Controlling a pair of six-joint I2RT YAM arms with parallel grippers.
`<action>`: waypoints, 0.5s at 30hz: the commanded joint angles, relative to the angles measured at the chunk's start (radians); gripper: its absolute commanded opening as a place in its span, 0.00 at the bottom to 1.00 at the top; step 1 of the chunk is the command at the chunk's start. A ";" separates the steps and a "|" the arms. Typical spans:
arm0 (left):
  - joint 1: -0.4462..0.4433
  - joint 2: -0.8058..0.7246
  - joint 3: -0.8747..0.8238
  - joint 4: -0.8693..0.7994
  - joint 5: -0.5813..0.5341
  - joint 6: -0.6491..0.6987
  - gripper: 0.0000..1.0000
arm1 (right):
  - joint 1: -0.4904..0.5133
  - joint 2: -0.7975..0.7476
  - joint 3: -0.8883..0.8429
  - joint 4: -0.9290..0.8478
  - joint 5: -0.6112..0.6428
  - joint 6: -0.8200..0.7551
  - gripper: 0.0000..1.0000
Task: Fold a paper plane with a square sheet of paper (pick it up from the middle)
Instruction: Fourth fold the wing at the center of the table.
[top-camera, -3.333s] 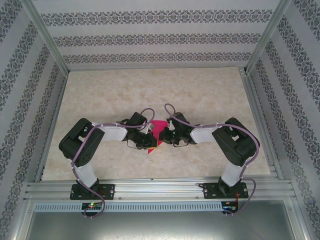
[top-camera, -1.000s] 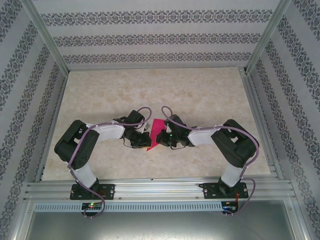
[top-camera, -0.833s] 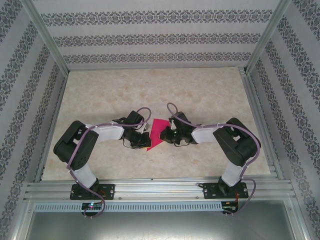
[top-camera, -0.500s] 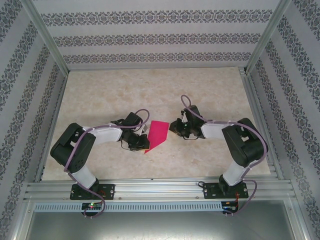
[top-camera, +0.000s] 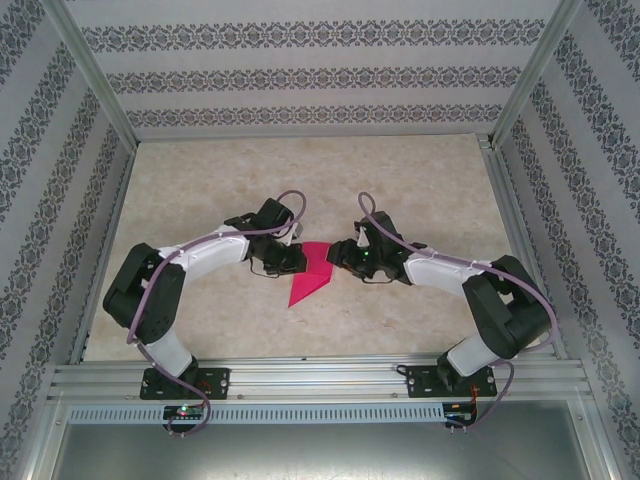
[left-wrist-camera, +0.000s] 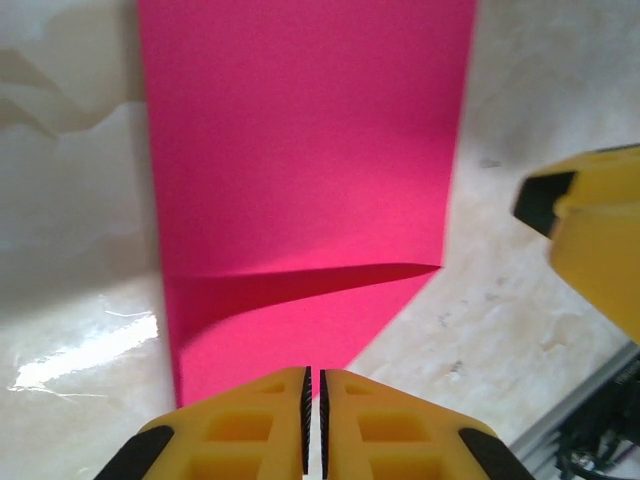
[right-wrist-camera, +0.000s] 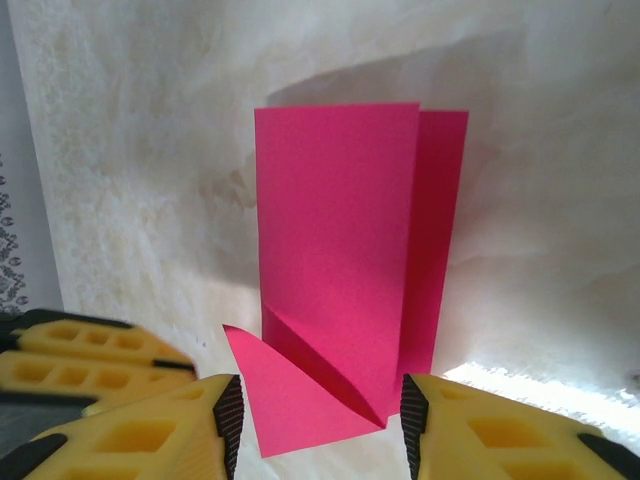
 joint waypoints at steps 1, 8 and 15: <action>-0.003 0.007 -0.007 -0.060 -0.033 0.034 0.14 | 0.025 0.035 -0.008 0.020 -0.002 0.032 0.50; -0.004 -0.003 -0.033 -0.053 -0.038 0.034 0.15 | 0.060 0.111 0.015 0.093 -0.057 0.062 0.51; -0.004 -0.030 -0.060 -0.031 -0.048 0.017 0.17 | 0.082 0.154 0.068 0.112 -0.102 0.028 0.46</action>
